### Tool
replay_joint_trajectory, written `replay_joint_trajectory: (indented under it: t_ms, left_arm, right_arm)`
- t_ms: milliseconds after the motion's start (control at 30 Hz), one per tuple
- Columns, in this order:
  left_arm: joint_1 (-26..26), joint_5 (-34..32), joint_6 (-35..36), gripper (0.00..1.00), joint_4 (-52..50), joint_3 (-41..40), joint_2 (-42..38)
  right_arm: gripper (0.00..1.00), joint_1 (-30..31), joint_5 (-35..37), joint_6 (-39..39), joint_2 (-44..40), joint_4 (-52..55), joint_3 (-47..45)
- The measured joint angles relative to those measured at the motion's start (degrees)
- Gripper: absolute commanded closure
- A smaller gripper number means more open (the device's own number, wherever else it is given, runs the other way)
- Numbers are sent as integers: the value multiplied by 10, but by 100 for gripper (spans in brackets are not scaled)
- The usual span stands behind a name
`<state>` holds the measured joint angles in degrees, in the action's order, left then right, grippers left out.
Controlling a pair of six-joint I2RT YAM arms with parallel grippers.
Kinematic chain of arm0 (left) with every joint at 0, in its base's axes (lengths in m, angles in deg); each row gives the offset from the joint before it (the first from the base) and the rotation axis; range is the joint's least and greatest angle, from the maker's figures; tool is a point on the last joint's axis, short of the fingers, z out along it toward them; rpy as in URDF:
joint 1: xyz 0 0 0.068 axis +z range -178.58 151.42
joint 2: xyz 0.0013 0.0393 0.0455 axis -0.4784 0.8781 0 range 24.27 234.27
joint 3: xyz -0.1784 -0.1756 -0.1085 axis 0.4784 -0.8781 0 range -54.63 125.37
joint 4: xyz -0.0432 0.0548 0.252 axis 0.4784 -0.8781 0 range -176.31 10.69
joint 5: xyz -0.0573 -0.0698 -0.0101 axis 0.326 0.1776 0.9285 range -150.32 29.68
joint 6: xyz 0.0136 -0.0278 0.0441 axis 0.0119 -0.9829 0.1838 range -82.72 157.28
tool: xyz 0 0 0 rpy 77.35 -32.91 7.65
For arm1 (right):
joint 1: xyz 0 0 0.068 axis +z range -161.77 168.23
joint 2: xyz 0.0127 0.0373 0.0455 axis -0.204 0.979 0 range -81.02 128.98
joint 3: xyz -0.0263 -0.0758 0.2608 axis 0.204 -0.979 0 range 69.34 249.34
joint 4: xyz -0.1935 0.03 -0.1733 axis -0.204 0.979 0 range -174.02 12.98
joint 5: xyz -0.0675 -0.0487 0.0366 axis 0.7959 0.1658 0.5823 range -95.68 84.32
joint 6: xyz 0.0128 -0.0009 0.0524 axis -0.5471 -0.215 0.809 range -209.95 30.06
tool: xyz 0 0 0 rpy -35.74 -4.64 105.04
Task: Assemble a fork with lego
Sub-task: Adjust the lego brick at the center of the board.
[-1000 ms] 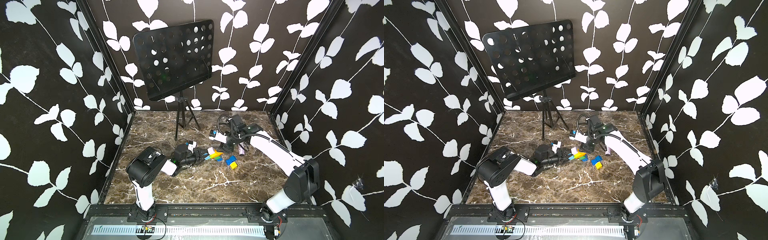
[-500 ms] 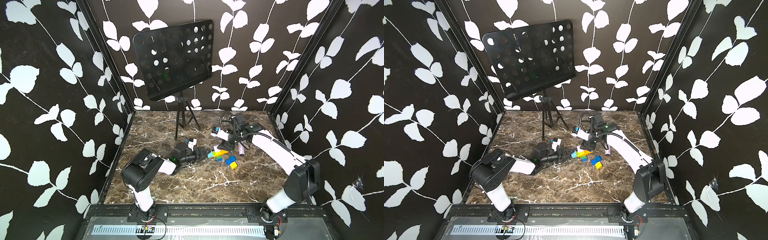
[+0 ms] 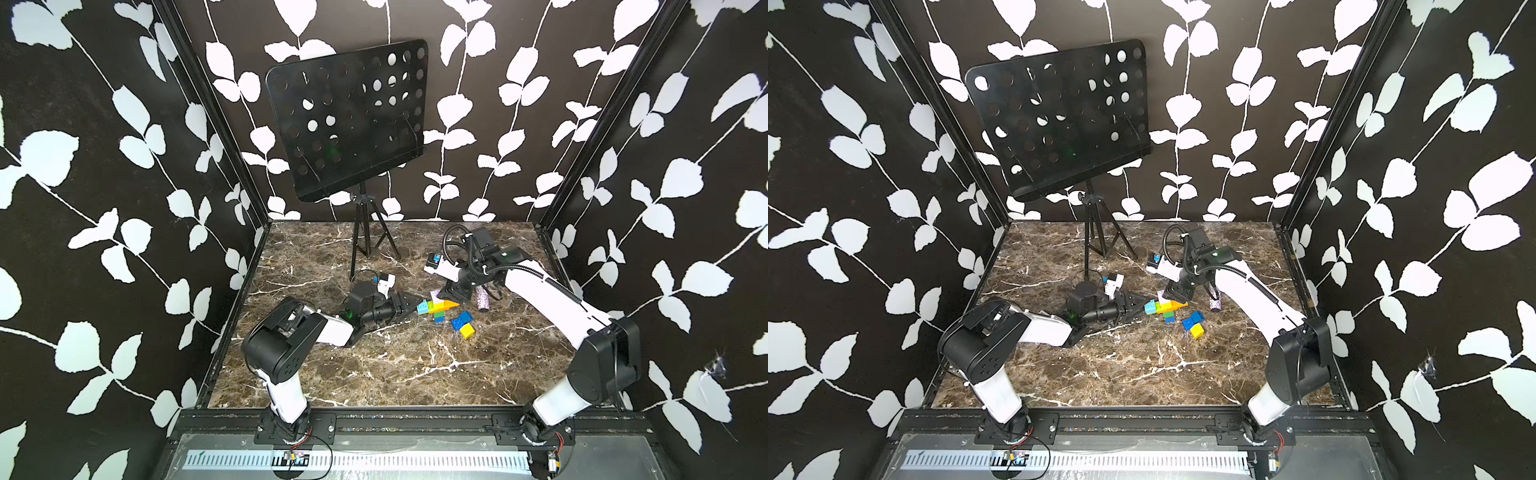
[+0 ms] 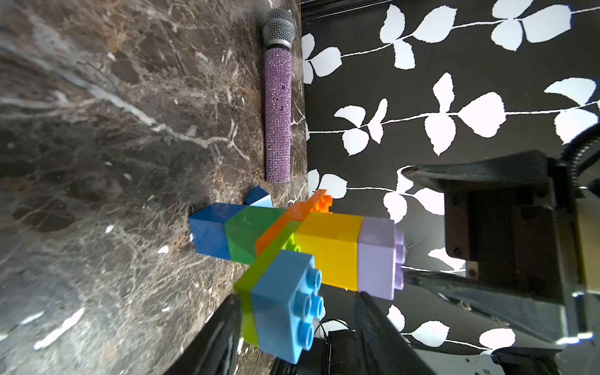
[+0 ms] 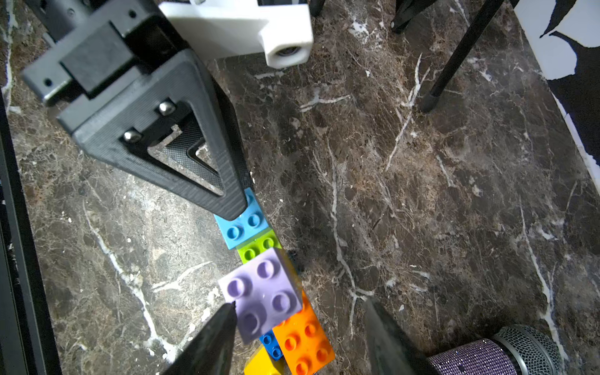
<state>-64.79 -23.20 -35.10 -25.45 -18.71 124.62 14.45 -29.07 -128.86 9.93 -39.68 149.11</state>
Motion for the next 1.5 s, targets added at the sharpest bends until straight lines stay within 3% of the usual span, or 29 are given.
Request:
replay_joint_trajectory:
  t_ms: [700,1033,1133,1267,1500]
  left_arm:
    - [0,1,12,41,-34,6,-2]
    - [8,-13,72,39,-128,0,-87]
    - [16,-16,87,38,-147,-5,-104]
    - [26,-25,111,27,-186,-15,-132]
    - [42,-33,137,23,-206,-38,-151]
  right_arm:
    - [37,-5,1,16,-17,-10,-8]
    - [38,-18,62,122,-63,-37,-19]
    - [39,-19,82,168,-97,-46,-50]
    - [39,-20,109,224,-155,-37,-115]
    - [41,-20,92,338,-289,-41,-281]
